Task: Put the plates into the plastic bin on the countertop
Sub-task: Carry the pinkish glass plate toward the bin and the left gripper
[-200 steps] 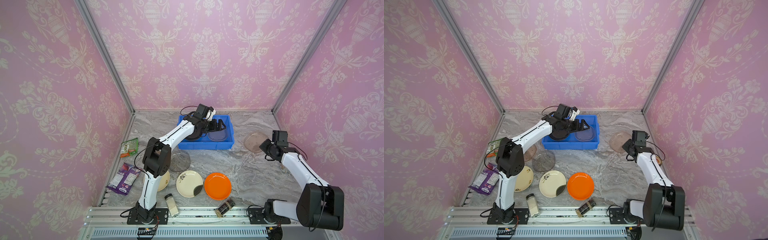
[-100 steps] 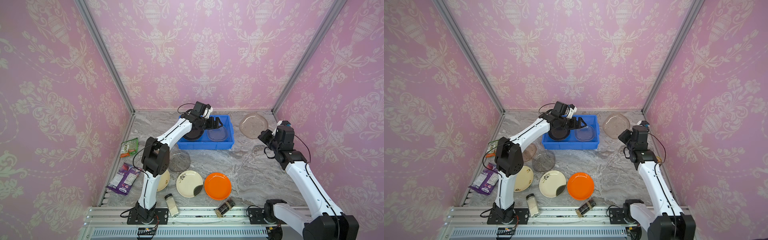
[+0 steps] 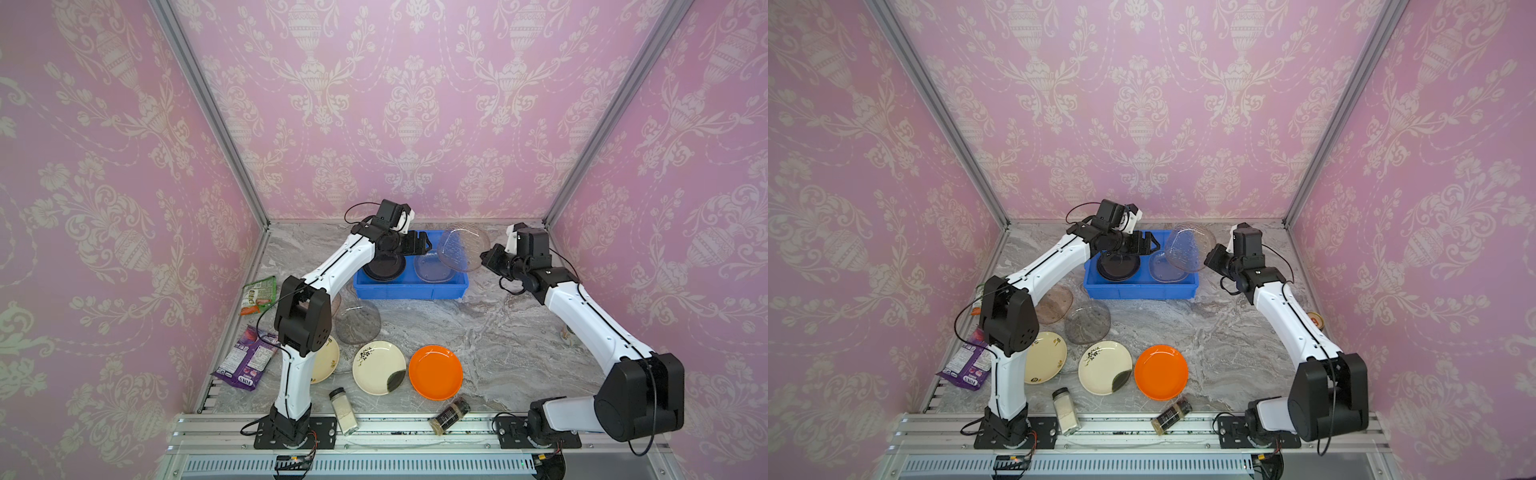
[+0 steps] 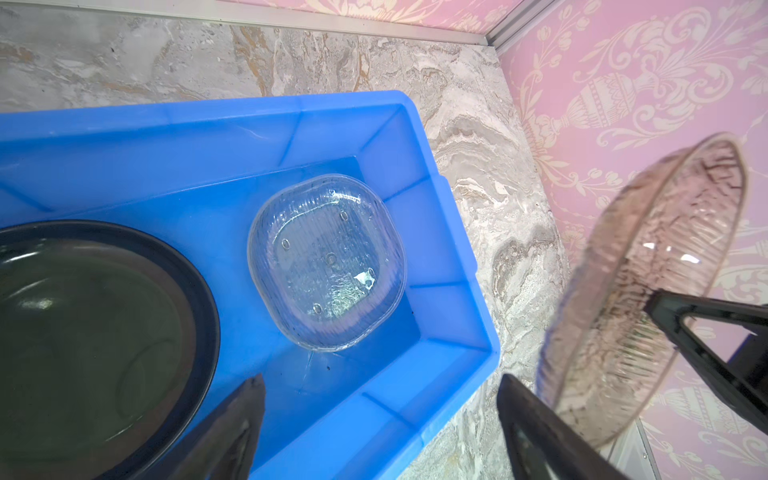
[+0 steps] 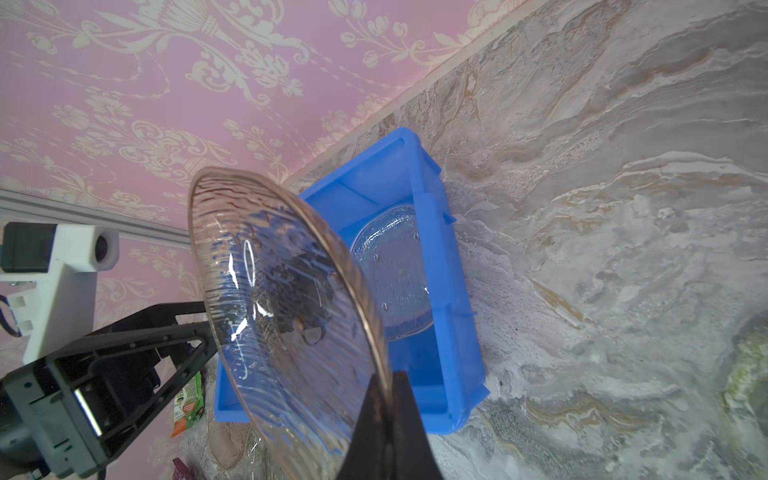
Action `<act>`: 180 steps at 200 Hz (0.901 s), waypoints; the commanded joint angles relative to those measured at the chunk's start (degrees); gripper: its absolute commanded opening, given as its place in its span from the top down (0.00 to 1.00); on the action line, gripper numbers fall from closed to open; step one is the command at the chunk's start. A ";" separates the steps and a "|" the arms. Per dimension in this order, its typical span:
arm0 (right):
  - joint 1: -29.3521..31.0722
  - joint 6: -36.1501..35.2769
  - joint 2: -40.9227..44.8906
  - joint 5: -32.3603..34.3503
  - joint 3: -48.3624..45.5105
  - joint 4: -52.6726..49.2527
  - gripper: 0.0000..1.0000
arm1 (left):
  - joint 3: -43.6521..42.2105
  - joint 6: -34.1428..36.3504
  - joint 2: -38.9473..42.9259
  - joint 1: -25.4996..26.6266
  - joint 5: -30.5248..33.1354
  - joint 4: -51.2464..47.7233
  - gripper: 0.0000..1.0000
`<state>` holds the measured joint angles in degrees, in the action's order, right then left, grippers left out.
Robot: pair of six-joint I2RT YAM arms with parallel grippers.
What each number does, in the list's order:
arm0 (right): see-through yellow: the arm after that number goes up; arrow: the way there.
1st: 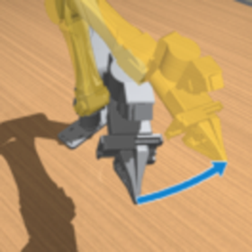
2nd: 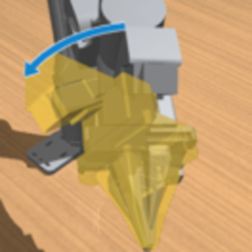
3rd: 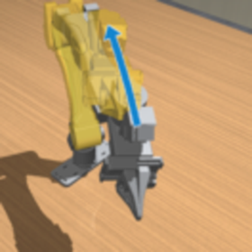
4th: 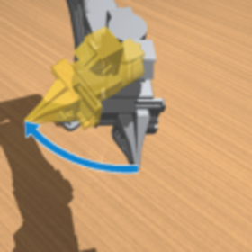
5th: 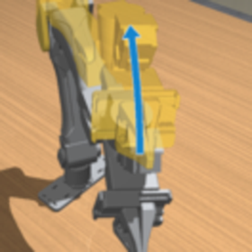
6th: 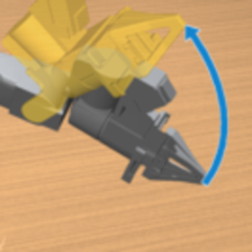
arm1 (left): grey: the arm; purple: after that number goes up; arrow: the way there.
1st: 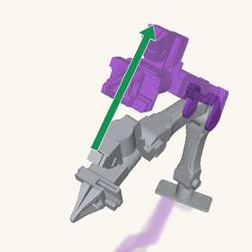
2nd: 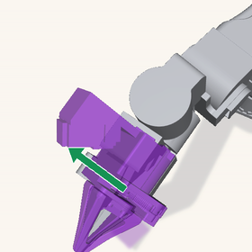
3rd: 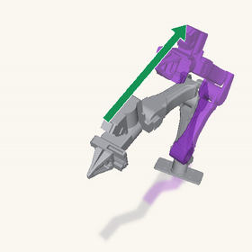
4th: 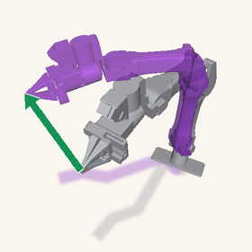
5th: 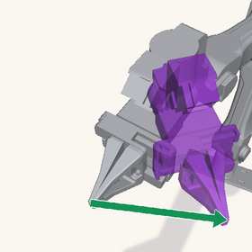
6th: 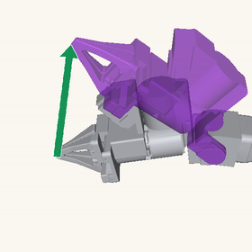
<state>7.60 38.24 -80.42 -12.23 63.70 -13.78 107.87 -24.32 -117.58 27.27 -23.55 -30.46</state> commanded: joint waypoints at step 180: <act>5.50 -2.91 -13.34 -0.14 14.60 -8.78 1.00 | -1.02 -3.62 1.45 -3.27 -1.46 3.06 0.42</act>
<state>12.16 36.99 -93.25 -14.94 76.55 -19.81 105.80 -26.72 -116.31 23.81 -25.04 -27.49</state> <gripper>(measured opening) 0.049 0.563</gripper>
